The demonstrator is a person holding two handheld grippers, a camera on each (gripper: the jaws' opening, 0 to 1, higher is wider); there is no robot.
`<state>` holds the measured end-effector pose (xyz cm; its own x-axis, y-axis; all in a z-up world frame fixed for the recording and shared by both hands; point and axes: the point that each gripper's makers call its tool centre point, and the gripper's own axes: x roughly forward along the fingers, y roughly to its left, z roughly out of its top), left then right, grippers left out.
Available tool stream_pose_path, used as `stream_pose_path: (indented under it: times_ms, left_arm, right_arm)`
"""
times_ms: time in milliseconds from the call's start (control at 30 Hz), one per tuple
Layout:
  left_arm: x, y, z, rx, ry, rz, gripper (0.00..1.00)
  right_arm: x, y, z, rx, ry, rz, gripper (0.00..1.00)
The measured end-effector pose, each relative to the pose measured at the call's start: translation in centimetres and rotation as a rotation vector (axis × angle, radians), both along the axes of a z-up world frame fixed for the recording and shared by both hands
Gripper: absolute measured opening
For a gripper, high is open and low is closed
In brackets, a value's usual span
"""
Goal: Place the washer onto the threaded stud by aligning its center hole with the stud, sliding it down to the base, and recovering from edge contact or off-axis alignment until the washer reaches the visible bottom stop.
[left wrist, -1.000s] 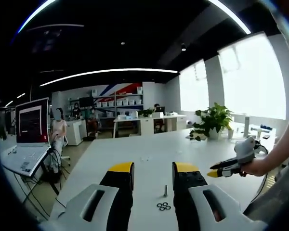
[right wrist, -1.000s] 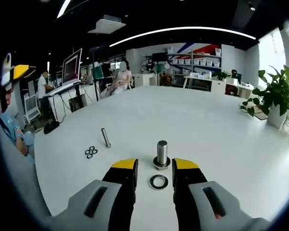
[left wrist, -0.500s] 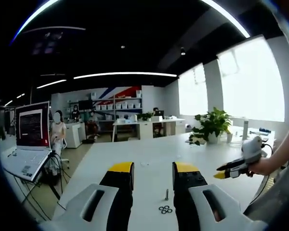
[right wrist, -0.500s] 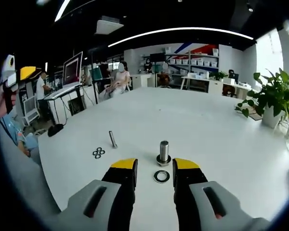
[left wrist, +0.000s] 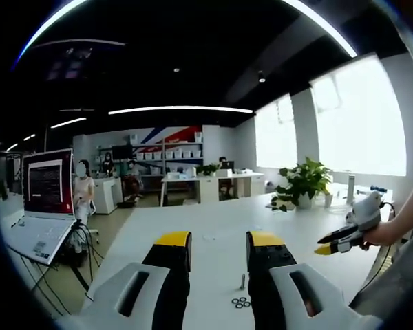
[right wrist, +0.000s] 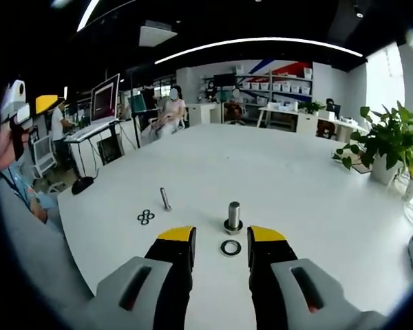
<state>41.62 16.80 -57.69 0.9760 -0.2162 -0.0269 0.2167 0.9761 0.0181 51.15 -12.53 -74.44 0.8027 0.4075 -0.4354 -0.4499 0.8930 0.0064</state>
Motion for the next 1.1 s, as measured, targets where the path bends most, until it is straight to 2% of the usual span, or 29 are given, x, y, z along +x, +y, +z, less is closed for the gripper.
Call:
stream_pose_path:
  times_ms: [367, 800, 1100]
  left_arm:
    - [0.0, -0.2, 0.3, -0.001, -0.003, 0.001, 0.31]
    - [0.1, -0.6, -0.3, 0.000, 0.009, -0.001, 0.31]
    - [0.3, -0.4, -0.3, -0.004, 0.005, 0.013, 0.31]
  right_arm:
    - [-0.1, -0.2, 0.9, -0.001, -0.003, 0.005, 0.31]
    - [0.0, -0.8, 0.0, -0.001, 0.022, -0.004, 0.33]
    - [0.5, 0.1, -1.1, 0.003, 0.030, 0.008, 0.33]
